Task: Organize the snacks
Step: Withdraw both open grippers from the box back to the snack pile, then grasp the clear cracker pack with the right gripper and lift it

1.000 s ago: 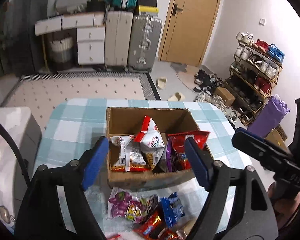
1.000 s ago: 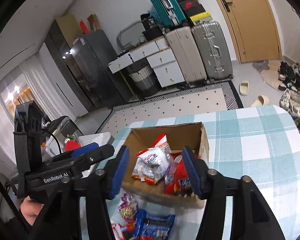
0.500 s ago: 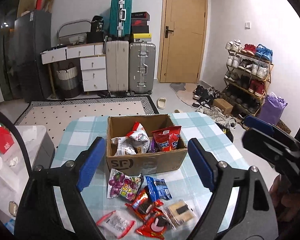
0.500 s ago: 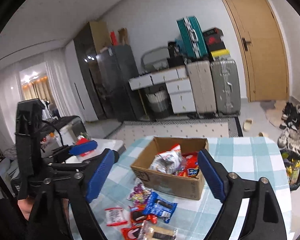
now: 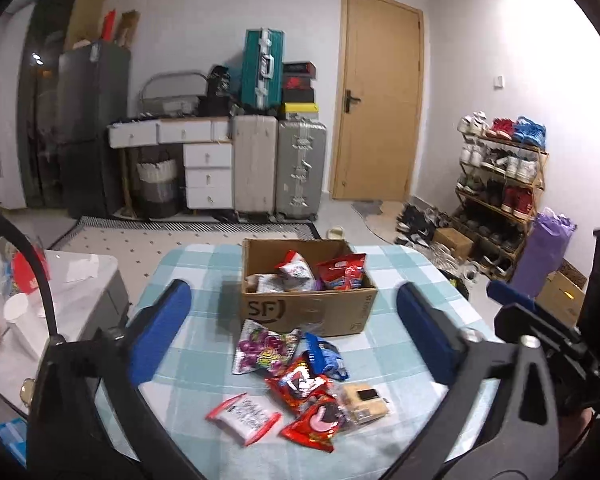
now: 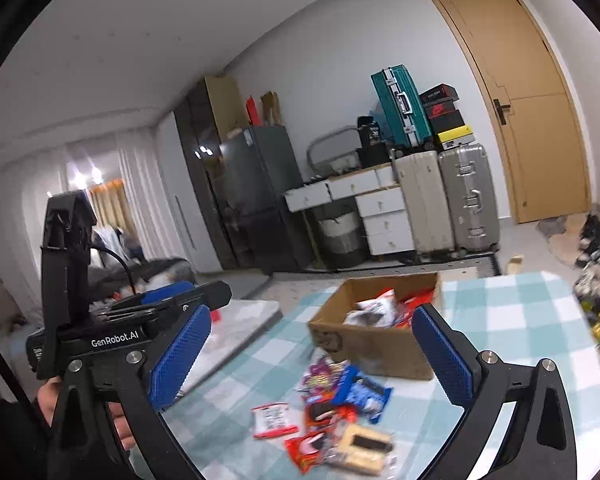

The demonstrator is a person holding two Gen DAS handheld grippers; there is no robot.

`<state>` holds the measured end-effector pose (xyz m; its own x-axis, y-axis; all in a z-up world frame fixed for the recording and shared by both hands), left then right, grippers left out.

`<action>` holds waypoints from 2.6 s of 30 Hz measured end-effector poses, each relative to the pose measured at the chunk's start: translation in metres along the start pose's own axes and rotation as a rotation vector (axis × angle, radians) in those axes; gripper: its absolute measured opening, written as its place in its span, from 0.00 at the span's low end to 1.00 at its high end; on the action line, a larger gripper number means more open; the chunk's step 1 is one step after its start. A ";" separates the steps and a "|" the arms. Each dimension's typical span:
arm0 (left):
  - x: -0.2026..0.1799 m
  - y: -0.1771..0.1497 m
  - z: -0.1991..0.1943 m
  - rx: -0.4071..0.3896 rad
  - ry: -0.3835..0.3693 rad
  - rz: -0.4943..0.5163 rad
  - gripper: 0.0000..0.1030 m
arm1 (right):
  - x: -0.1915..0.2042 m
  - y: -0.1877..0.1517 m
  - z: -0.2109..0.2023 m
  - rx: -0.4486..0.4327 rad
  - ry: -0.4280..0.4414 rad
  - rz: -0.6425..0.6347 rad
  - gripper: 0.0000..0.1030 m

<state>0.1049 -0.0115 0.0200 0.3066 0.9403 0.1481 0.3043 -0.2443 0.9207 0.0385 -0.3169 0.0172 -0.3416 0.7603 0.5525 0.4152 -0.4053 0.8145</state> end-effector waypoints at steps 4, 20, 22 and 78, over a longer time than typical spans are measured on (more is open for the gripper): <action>0.005 -0.020 -0.010 0.006 0.015 -0.010 1.00 | -0.011 -0.024 0.005 0.024 -0.034 0.004 0.99; 0.021 -0.161 0.086 0.275 0.009 -0.117 1.00 | -0.076 -0.107 0.060 0.302 -0.178 0.133 0.99; 0.022 -0.168 0.093 0.278 0.004 -0.125 1.00 | -0.085 -0.114 0.068 0.333 -0.194 0.152 0.99; 0.034 -0.187 0.113 0.293 -0.027 -0.224 1.00 | -0.125 -0.130 0.100 0.421 -0.144 0.315 0.41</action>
<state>0.1605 0.0392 -0.1883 0.2251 0.9725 -0.0589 0.6106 -0.0937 0.7864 0.1118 -0.3085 -0.1754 -0.0400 0.7088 0.7043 0.7903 -0.4088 0.4563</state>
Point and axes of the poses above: each gripper's, at about its wrist camera, not at the fingertips, and z roughly the way its jaws point, x to its left, y to its top, the point moved 5 cm from there along z, roughly the way its jaws point, and after that the axes turned 13 degrees about z, right-handed, at the moved point
